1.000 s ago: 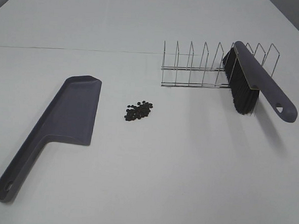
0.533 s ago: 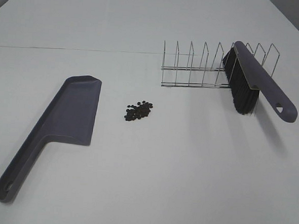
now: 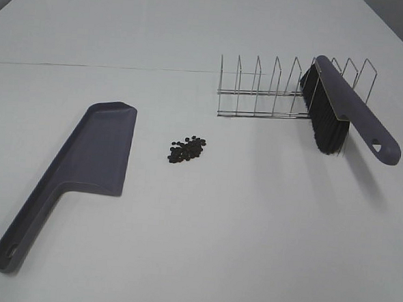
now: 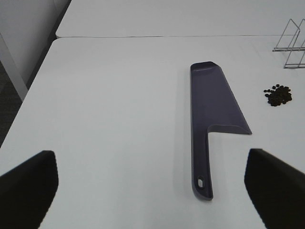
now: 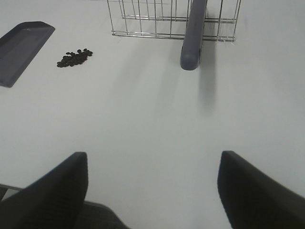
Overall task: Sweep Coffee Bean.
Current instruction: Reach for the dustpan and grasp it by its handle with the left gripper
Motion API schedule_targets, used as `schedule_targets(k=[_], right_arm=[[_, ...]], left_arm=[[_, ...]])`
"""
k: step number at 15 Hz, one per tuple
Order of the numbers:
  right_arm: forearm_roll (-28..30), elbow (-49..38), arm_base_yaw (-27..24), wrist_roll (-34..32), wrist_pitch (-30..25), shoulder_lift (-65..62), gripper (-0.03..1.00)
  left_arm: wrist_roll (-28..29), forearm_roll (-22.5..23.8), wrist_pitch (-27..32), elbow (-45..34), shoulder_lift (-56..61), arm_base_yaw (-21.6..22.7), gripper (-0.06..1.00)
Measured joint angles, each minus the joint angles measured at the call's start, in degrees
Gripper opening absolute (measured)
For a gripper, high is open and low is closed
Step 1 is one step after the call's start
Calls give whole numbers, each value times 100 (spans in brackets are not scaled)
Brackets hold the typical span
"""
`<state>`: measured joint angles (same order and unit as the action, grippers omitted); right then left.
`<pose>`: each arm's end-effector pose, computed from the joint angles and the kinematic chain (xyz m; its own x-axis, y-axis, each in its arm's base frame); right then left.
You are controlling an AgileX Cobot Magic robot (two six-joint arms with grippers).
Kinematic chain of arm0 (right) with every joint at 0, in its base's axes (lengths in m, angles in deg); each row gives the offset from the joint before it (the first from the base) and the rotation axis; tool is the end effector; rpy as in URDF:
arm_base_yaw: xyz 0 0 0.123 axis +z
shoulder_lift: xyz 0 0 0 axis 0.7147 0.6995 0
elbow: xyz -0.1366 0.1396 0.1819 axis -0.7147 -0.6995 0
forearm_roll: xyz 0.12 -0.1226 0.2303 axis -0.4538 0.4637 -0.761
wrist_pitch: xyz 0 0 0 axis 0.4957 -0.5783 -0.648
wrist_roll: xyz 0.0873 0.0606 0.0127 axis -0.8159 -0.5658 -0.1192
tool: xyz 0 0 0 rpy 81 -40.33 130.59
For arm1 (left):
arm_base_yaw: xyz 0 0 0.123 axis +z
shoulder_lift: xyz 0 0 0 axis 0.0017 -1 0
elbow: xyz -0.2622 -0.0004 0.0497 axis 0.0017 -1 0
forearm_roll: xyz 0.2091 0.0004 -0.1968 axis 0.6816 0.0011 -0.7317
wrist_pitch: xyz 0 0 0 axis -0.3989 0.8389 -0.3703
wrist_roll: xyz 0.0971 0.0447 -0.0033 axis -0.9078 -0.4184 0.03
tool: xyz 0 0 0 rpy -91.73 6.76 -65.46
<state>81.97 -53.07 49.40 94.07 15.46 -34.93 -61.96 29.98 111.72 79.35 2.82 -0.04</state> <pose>0.0606 0.0126 0.2698 -0.5181 -0.0655 -0.8528 -0.1501 0.9885 0.0153 0.0548 -0.0047 0.2924 -0.4457 -0.0165 -0.8951 0.0321 0.9989 -0.0344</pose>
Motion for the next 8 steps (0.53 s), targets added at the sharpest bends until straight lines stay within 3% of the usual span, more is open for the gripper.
schedule_targets(k=[8], right_arm=[[0, 0, 0, 0, 0, 0, 67]], left_arm=[[0, 0, 0, 0, 0, 0, 99]])
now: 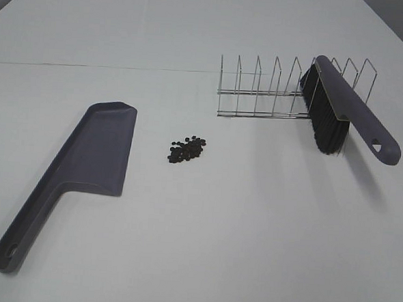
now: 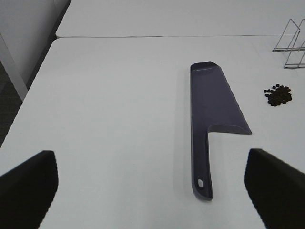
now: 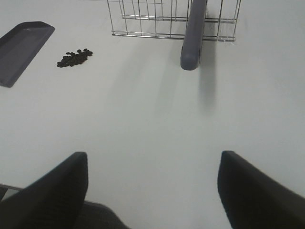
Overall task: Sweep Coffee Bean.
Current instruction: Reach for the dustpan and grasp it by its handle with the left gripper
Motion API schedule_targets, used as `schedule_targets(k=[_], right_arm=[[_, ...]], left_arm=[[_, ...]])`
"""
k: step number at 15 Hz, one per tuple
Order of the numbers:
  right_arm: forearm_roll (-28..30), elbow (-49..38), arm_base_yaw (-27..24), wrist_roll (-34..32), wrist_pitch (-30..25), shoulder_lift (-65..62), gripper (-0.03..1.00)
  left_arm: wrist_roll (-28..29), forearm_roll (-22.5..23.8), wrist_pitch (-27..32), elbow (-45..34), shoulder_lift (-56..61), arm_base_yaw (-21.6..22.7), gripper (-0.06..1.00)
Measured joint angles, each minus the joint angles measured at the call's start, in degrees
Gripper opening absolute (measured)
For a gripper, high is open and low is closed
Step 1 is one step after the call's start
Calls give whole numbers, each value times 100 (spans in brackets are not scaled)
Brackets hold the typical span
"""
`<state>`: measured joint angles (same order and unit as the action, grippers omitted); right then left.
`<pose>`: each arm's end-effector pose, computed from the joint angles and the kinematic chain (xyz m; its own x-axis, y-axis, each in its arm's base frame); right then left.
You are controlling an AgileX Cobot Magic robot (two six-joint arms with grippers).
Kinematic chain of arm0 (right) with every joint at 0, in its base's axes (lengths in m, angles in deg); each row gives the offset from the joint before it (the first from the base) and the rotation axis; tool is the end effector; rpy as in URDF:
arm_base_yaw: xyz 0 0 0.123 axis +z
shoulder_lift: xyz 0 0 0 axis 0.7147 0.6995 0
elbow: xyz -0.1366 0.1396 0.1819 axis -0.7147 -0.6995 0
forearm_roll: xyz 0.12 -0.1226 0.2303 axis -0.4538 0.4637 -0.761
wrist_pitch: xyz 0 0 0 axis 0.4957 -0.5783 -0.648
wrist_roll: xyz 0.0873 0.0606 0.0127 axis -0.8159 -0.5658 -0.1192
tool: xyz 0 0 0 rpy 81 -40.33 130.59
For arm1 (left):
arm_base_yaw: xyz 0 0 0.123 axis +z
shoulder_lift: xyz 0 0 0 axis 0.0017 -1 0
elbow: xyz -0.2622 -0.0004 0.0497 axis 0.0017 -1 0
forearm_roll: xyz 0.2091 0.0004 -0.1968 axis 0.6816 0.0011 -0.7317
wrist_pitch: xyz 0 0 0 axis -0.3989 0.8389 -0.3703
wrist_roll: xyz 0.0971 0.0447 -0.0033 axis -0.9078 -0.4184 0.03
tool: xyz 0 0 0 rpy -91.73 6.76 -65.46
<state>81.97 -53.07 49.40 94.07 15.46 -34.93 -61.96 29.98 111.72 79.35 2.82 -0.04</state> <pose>0.0606 0.0126 0.2698 -0.5181 -0.0655 -0.8528 -0.1501 0.9885 0.0153 0.0548 -0.0047 0.2924 -0.4457 -0.0165 -0.8951 0.0321 0.9989 -0.0344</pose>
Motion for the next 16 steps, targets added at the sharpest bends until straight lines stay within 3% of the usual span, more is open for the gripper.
schedule_targets(k=[16], right_arm=[[0, 0, 0, 0, 0, 0, 67]], left_arm=[[0, 0, 0, 0, 0, 0, 99]])
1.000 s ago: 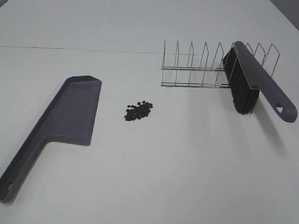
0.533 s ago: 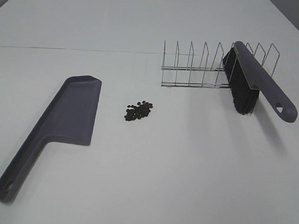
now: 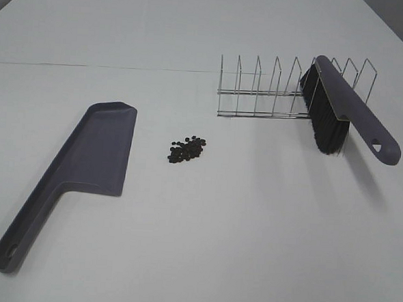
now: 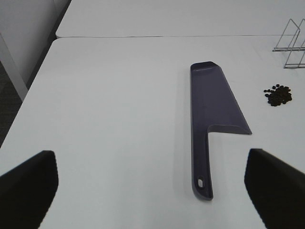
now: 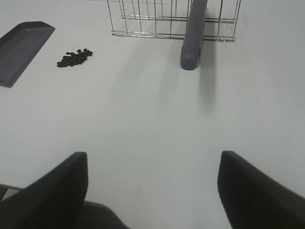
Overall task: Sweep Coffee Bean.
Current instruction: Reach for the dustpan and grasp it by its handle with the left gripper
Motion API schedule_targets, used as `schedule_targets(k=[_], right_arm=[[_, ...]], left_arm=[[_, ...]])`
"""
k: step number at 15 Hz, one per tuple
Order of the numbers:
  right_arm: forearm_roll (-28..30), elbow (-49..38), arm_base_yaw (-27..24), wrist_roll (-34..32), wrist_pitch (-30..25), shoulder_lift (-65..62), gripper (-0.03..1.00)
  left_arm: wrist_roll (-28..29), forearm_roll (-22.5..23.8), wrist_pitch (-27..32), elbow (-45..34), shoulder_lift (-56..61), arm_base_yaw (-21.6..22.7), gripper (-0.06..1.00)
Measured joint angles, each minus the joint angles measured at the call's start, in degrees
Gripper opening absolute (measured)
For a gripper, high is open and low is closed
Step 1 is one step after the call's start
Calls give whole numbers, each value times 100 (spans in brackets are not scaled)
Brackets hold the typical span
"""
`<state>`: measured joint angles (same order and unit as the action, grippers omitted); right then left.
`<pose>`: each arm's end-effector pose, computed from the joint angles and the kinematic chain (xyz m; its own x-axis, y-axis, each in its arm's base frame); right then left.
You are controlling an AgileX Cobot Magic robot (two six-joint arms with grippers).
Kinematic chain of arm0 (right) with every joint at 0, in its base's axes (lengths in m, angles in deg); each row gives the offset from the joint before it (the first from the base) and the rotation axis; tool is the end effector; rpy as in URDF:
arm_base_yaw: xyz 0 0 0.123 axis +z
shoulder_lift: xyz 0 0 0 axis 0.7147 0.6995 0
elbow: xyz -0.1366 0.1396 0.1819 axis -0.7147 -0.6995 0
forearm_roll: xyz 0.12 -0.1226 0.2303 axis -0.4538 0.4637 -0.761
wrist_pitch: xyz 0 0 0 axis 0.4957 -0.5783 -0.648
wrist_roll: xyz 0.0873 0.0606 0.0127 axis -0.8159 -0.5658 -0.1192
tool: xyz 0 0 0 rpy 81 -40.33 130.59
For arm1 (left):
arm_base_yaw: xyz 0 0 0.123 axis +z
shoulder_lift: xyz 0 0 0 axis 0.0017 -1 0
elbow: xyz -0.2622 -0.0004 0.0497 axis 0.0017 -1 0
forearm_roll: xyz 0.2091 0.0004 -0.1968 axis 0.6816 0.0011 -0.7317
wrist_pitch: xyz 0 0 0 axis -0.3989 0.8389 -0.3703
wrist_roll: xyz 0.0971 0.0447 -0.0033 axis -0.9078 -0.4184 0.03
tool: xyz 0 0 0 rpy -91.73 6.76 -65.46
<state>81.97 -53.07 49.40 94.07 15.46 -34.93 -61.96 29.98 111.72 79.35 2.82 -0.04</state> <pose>0.0606 0.0126 0.2698 -0.5181 -0.0655 -0.8528 -0.1501 0.9885 0.0153 0.0548 -0.0047 0.2924 -0.4457 -0.0165 -0.8951 0.0321 0.9989 -0.0344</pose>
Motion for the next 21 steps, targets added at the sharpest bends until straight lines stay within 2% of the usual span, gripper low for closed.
schedule_targets(k=[6, 8, 9, 15, 17, 21], right_arm=[[0, 0, 0, 0, 0, 0, 67], [0, 0, 0, 0, 0, 0, 67], [0, 0, 0, 0, 0, 0, 67], [0, 0, 0, 0, 0, 0, 67], [0, 0, 0, 0, 0, 0, 67], [0, 0, 0, 0, 0, 0, 67]], left_arm=[[0, 0, 0, 0, 0, 0, 99], [0, -6, 109, 74, -395, 0, 99], [0, -6, 172, 195, -814, 0, 99], [-143, -138, 498, 1536, -5008, 0, 98], [-229, -132, 447, 1782, -5787, 0, 98], [-252, -183, -143, 1908, -6841, -40, 98]])
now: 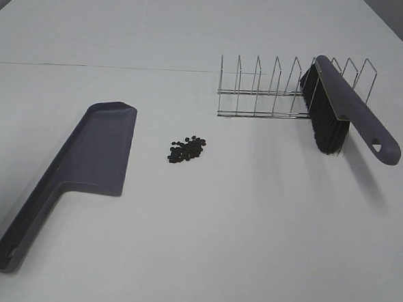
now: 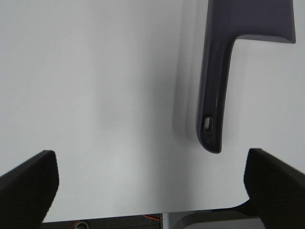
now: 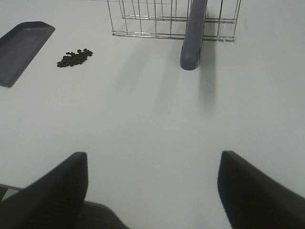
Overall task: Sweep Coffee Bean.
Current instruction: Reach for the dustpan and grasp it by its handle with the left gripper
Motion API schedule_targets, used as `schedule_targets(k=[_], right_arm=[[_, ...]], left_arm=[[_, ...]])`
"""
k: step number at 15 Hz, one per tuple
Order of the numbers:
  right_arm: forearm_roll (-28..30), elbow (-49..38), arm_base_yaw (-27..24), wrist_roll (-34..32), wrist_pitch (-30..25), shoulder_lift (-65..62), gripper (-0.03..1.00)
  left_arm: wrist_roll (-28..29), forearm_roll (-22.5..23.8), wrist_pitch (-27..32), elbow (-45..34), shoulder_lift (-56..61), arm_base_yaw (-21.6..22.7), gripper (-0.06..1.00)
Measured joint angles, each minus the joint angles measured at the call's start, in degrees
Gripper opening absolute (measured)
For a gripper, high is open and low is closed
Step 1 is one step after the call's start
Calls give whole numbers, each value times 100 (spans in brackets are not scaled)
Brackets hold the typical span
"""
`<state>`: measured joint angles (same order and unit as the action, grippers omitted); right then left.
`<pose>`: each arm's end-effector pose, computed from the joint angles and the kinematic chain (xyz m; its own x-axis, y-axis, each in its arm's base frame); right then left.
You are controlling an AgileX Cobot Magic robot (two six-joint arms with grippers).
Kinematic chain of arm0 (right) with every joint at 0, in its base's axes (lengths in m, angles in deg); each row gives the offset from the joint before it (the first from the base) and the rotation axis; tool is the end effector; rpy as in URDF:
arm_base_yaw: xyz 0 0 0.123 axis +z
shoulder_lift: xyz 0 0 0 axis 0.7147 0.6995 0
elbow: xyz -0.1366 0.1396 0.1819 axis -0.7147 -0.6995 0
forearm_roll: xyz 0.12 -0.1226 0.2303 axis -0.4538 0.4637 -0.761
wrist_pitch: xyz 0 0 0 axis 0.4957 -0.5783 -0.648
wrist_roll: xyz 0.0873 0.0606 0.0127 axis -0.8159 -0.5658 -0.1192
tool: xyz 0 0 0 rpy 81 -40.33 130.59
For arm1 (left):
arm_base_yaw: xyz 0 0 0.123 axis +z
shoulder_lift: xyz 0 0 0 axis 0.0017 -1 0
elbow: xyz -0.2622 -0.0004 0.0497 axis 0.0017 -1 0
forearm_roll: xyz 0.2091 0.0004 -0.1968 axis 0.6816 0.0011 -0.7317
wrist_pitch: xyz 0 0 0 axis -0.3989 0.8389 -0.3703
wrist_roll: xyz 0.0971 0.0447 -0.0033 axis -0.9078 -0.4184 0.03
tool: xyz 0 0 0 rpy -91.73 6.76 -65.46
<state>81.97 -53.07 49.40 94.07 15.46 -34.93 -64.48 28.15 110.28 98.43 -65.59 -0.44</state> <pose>0.0606 0.0126 0.2698 -0.5181 -0.0655 -0.8528 -0.1501 0.9885 0.0153 0.2481 -0.0091 0.2276 -0.9622 0.0165 -0.2719 0.0359 0.9972 -0.0663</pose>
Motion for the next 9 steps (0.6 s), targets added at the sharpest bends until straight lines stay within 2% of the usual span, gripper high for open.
schedule_targets(k=[2, 3, 4, 7, 9], right_arm=[[0, 0, 0, 0, 0, 0, 67], [0, 0, 0, 0, 0, 0, 67], [0, 0, 0, 0, 0, 0, 67], [0, 0, 0, 0, 0, 0, 67], [0, 0, 0, 0, 0, 0, 67]], left_arm=[[298, 40, -269, 6, -573, -573, 98], [882, 40, -556, 6, -1318, -1152, 98], [1054, 40, -762, 11, -1736, -1398, 98], [1180, 46, -1352, 17, -2487, -1719, 98], [1513, 172, -1770, 17, -2853, -1782, 97]])
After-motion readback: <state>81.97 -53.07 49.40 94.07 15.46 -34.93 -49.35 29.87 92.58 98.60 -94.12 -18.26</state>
